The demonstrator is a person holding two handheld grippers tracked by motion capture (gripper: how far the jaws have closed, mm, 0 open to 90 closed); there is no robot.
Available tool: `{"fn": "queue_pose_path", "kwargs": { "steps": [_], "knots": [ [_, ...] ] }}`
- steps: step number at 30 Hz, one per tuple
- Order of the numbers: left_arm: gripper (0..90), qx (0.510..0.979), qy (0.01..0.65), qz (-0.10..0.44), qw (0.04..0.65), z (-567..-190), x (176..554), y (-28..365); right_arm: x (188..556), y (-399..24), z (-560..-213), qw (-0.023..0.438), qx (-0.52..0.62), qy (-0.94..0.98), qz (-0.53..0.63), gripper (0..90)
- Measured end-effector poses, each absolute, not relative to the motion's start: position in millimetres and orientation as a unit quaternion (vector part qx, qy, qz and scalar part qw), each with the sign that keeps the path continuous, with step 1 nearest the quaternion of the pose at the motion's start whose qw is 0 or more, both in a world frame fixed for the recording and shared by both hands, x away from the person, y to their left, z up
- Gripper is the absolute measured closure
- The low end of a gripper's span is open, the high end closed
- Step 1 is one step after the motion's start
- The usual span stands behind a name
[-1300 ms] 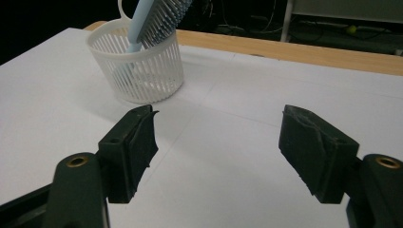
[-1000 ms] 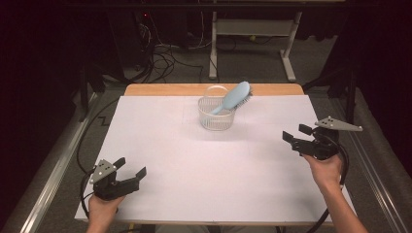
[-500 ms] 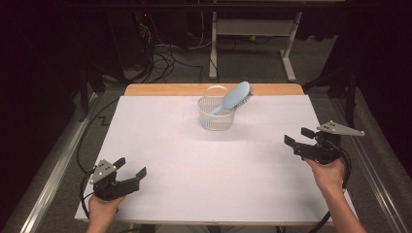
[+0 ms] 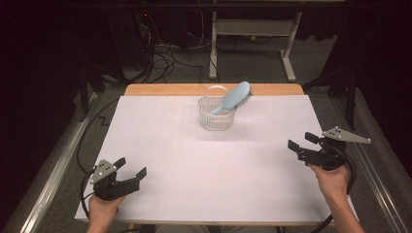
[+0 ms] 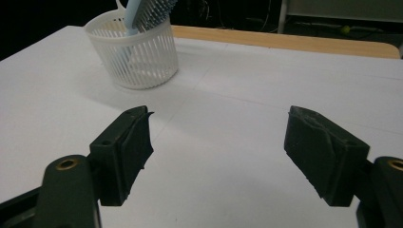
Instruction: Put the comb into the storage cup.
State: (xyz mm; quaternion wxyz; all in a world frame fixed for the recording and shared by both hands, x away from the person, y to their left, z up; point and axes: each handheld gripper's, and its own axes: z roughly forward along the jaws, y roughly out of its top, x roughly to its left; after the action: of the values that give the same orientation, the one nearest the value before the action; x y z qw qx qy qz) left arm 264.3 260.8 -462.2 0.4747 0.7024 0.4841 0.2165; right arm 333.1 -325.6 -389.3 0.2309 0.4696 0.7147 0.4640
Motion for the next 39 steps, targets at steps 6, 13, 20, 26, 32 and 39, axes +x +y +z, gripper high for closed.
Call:
{"fn": "queue_pose_path", "kwargs": {
  "steps": [6,13,20,26,32,39],
  "knots": [
    [11.5,0.701,0.485,0.217,0.475,-462,264,261,326,-325,-394,0.228,0.468,0.714,0.468,23.8],
    [11.5,0.702,0.484,0.220,0.475,-461,262,261,317,-327,-398,0.228,0.467,0.708,0.478,23.5],
    [11.4,0.705,0.483,0.217,0.473,-463,264,260,310,-326,-407,0.220,0.468,0.706,0.484,23.2],
    [11.5,0.701,0.488,0.215,0.474,-463,266,263,304,-329,-413,0.215,0.471,0.704,0.486,23.1],
    [11.5,0.700,0.488,0.214,0.474,-463,266,263,298,-334,-417,0.215,0.475,0.700,0.488,23.1],
    [11.4,0.704,0.487,0.214,0.471,-463,267,262,290,-342,-420,0.218,0.481,0.693,0.490,22.8]
  ]
}}
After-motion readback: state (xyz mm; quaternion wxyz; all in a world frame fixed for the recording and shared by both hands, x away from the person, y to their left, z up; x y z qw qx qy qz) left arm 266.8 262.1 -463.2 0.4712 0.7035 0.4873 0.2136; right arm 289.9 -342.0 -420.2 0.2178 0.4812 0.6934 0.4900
